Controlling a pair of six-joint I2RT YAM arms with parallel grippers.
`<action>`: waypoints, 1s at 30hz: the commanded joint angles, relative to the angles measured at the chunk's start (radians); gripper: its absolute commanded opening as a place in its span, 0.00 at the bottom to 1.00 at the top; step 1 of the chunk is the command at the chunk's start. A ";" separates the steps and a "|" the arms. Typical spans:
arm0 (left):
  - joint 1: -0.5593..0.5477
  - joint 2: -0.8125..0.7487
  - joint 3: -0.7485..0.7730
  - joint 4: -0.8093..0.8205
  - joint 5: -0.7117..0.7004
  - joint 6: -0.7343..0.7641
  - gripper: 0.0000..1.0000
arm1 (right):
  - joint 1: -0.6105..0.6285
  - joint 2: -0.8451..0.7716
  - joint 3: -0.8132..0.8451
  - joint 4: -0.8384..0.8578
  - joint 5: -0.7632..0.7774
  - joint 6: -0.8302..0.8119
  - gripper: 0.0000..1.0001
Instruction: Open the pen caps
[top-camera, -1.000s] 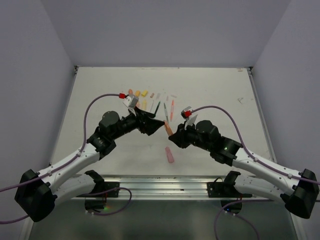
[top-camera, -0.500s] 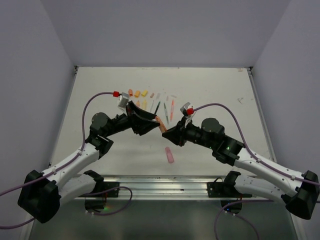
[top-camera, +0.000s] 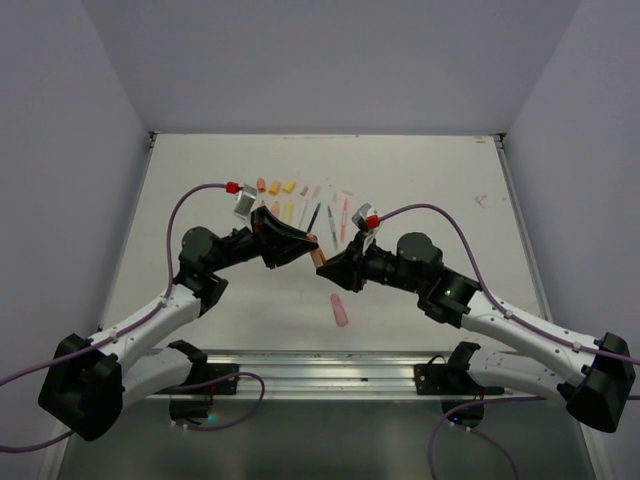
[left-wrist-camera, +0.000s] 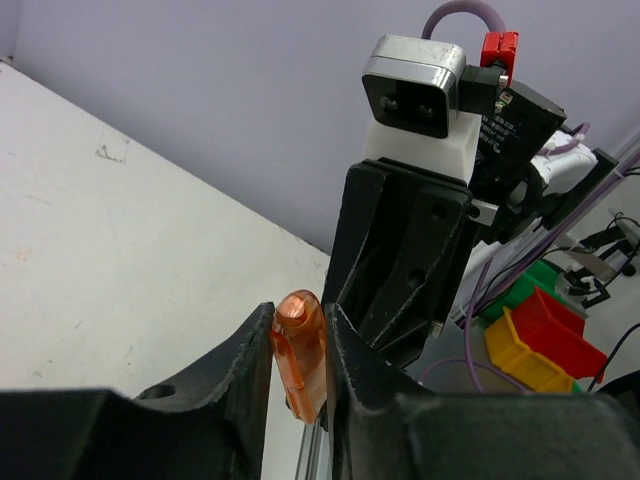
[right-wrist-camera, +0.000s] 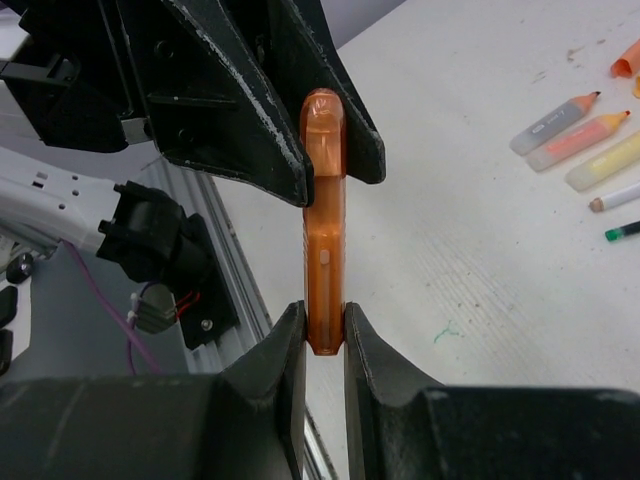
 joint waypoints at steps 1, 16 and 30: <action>-0.001 0.006 -0.014 0.082 0.046 -0.025 0.25 | 0.000 0.015 0.040 0.064 -0.037 -0.004 0.00; -0.001 -0.032 -0.012 -0.040 -0.061 -0.013 0.00 | -0.014 0.007 0.027 0.095 -0.013 -0.019 0.28; -0.002 -0.032 -0.023 -0.024 -0.059 -0.020 0.00 | -0.019 0.064 0.078 0.117 -0.061 -0.034 0.23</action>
